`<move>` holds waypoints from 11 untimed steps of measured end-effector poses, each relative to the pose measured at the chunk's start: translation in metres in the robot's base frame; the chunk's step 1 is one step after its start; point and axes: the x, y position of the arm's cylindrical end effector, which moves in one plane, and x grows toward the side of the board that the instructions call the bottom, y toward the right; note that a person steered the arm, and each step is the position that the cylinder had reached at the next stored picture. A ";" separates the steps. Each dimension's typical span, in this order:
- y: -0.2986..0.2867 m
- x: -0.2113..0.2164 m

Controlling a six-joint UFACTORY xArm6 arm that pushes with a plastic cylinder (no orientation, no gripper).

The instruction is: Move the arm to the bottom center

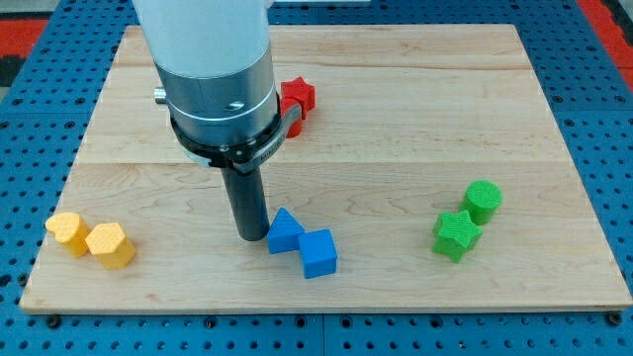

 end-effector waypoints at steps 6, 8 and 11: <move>-0.001 0.000; 0.003 0.000; 0.054 0.079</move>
